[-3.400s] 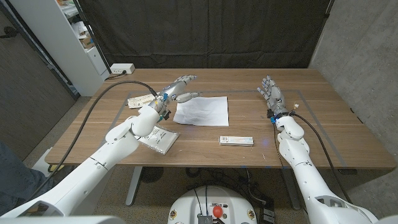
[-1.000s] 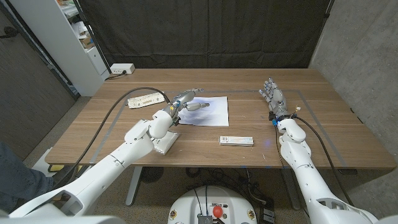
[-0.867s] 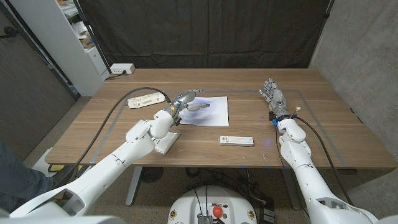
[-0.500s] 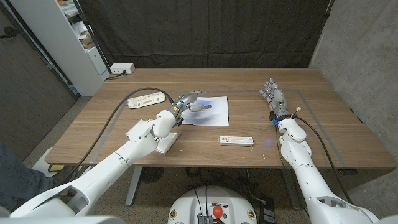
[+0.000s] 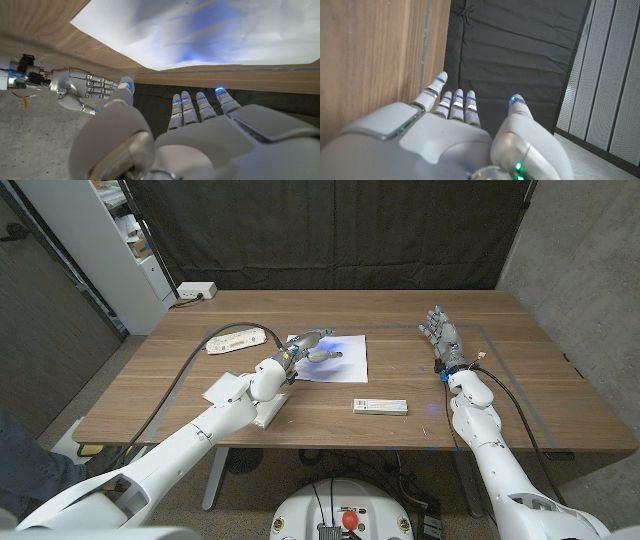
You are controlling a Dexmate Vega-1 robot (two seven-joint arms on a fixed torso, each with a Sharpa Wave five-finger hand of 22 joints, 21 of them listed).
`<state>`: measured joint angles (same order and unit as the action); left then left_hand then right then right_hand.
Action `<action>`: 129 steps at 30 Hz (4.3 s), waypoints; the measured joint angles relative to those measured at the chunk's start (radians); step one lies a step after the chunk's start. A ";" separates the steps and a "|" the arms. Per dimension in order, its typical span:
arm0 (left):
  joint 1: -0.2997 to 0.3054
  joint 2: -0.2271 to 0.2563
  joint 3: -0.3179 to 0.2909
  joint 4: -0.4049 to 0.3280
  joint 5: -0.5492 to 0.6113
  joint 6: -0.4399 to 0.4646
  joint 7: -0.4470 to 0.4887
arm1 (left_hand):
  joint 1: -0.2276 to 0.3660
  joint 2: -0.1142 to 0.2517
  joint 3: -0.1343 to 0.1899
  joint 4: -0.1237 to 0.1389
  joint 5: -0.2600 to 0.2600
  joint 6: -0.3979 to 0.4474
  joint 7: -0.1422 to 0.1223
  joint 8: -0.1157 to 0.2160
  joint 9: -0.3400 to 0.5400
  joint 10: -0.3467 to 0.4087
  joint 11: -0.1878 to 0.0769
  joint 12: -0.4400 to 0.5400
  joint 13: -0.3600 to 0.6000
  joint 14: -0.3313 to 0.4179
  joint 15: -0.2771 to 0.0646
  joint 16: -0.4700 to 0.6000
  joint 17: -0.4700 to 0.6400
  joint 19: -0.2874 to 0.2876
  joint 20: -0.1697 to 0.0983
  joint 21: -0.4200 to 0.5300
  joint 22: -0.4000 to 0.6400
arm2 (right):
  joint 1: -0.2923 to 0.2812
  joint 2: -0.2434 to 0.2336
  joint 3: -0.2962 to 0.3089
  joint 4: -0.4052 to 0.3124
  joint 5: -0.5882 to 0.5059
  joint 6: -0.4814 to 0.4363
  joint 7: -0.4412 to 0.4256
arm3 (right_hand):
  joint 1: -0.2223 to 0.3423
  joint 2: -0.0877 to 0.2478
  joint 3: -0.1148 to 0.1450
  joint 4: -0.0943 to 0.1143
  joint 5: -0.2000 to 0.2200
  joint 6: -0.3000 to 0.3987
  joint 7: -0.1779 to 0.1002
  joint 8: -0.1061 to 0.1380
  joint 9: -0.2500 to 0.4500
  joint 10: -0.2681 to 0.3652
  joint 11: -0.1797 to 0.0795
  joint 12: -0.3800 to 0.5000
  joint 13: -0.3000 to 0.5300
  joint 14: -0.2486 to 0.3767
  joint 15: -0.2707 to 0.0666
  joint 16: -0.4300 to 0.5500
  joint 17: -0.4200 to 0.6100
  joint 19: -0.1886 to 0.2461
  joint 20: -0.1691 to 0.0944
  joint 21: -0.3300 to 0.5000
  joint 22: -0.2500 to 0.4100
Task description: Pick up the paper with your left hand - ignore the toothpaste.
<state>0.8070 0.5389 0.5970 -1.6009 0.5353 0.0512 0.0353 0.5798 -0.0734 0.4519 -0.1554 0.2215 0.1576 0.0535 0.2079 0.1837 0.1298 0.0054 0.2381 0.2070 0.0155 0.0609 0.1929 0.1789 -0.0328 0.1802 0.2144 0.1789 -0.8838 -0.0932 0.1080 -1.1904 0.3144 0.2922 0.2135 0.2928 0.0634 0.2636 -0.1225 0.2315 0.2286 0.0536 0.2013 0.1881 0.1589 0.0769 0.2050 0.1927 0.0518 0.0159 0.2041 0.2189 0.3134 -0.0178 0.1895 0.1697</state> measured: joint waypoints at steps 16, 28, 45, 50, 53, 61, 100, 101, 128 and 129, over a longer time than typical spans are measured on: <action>-0.007 -0.003 0.013 0.027 -0.010 -0.011 -0.001 | 0.000 0.000 -0.004 0.004 -0.004 0.000 0.000 0.000 0.000 0.000 0.000 0.000 0.000 0.000 0.000 0.000 0.000 0.000 0.000 -0.004 0.000 | 0.011 0.005 -0.001 0.012 -0.011 0.003 -0.002 | 0.000 0.000 0.000 0.000 0.000 0.000 0.000 0.000 0.000 0.000 0.000 0.000 0.000 0.000 0.000 0.000 0.000 0.000 0.000 0.000 0.000; -0.016 -0.008 0.017 0.063 -0.027 -0.029 -0.001 | 0.000 0.000 -0.008 0.008 -0.004 -0.004 -0.004 -0.005 0.000 -0.004 0.004 0.000 0.000 -0.003 0.003 0.000 0.000 0.000 0.000 -0.007 0.000 | 0.017 0.006 -0.007 0.018 -0.020 0.004 -0.009 | 0.000 0.000 0.000 0.000 0.000 0.000 0.000 0.000 0.000 0.000 0.000 0.000 0.000 0.006 0.006 0.000 0.000 0.000 0.000 0.000 0.000; -0.034 -0.021 0.029 0.111 -0.045 -0.046 -0.006 | 0.000 0.000 -0.008 0.008 -0.004 -0.004 -0.004 -0.005 0.000 -0.011 0.007 0.000 0.000 -0.003 0.003 0.000 0.000 0.000 0.000 -0.008 0.000 | 0.020 0.008 -0.012 0.022 -0.029 -0.002 -0.016 | 0.000 0.000 0.000 0.000 0.000 0.000 0.000 0.000 0.000 0.000 0.000 0.000 0.000 0.006 0.006 0.000 0.000 0.000 0.000 0.000 0.000; -0.038 -0.023 0.032 0.121 -0.049 -0.046 -0.012 | 0.005 0.005 -0.008 0.008 -0.004 -0.004 -0.004 -0.005 0.000 -0.011 0.007 0.000 0.000 -0.003 0.003 0.000 0.000 0.000 0.000 -0.008 0.000 | 0.023 0.009 -0.013 0.027 -0.030 -0.002 -0.017 | 0.000 0.000 0.000 0.000 0.000 0.000 0.000 0.000 0.000 0.000 0.000 0.000 0.000 0.006 0.006 0.000 0.000 0.000 0.000 0.000 0.000; -0.039 -0.023 0.034 0.124 -0.050 -0.044 -0.017 | 0.005 0.005 -0.008 0.008 -0.004 -0.004 -0.004 -0.005 0.000 -0.011 0.007 0.000 0.000 -0.003 0.003 0.000 0.000 -0.004 0.004 -0.008 0.000 | 0.026 0.010 -0.013 0.032 -0.030 -0.002 -0.017 | 0.000 0.000 0.000 0.000 0.000 0.000 0.000 0.000 0.000 0.000 0.000 0.000 0.000 0.006 0.006 0.000 0.000 0.000 0.000 0.000 0.000; -0.045 -0.024 0.042 0.126 -0.050 -0.021 -0.032 | 0.005 0.005 -0.011 0.011 -0.004 0.011 -0.004 -0.004 0.000 -0.011 0.007 0.000 0.000 -0.003 0.003 0.000 0.000 -0.004 0.004 -0.009 0.000 | 0.038 0.014 -0.013 0.054 -0.031 0.003 -0.016 | 0.000 0.000 0.000 0.000 0.000 0.000 0.000 0.000 0.000 0.000 0.000 0.000 0.000 0.005 0.005 0.000 0.000 0.000 0.000 0.000 0.000; -0.097 -0.035 0.074 0.107 -0.080 0.097 -0.159 | 0.458 0.138 0.052 -0.027 -0.028 0.106 0.013 0.004 0.009 0.122 0.014 0.033 0.026 0.267 -0.060 0.071 0.018 0.160 -0.163 0.140 0.000 | 0.051 0.030 0.005 0.093 -0.032 0.037 -0.001 | 0.000 0.000 0.000 0.000 0.000 0.005 -0.005 0.000 0.000 0.000 0.000 0.000 0.000 0.005 0.005 0.000 0.000 0.000 0.000 0.000 0.000; -0.097 -0.036 0.073 0.107 -0.082 0.098 -0.159 | 0.477 0.142 0.054 -0.029 -0.028 0.113 0.016 0.004 0.010 0.130 0.014 0.036 0.028 0.274 -0.067 0.080 0.018 0.170 -0.174 0.140 0.000 | 0.051 0.030 0.005 0.093 -0.032 0.037 -0.001 | 0.000 0.000 0.000 0.000 0.000 0.005 -0.005 0.000 0.000 0.000 0.000 0.000 0.000 0.005 0.005 0.000 0.000 0.000 0.000 0.000 0.000; -0.075 -0.063 0.053 0.089 -0.108 0.177 -0.094 | 0.775 0.191 0.014 -0.014 -0.019 0.383 -0.004 0.081 0.030 0.400 -0.053 0.161 0.098 0.405 -0.166 0.291 0.017 0.300 -0.304 0.393 0.000 | 0.084 0.033 0.003 0.130 -0.040 0.045 0.012 | 0.000 0.000 0.000 0.000 0.000 0.005 -0.005 0.000 0.000 0.005 -0.005 0.000 0.000 0.005 0.005 0.000 0.000 -0.007 0.007 0.000 0.000; -0.076 -0.063 0.053 0.088 -0.108 0.177 -0.094 | 0.775 0.191 0.014 -0.014 -0.019 0.384 -0.005 0.081 0.030 0.401 -0.053 0.163 0.098 0.408 -0.164 0.290 0.018 0.300 -0.304 0.402 0.000 | 0.084 0.033 0.003 0.130 -0.040 0.045 0.012 | 0.000 0.000 0.000 0.000 0.000 0.005 -0.005 0.000 0.000 0.005 -0.005 0.000 0.000 0.005 0.005 0.000 0.000 -0.007 0.007 0.000 0.000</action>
<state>0.7311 0.4760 0.6498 -1.5126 0.4270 0.2285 -0.0589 1.3549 0.1172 0.4658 -0.1697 0.2025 0.5418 0.0486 0.2893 0.2137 0.5304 -0.0479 0.4008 0.3048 0.4240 -0.1036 0.4832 0.1965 0.2677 -0.1235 0.6164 0.1793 -0.8001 -0.0601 0.1110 -1.0606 0.2748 0.3369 0.2260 0.2927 0.0633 0.2637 -0.1225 0.2315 0.2340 0.0483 0.2012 0.1880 0.1643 0.0714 0.2050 0.1926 0.0573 0.0213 0.2041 0.2189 0.3061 -0.0106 0.1895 0.1697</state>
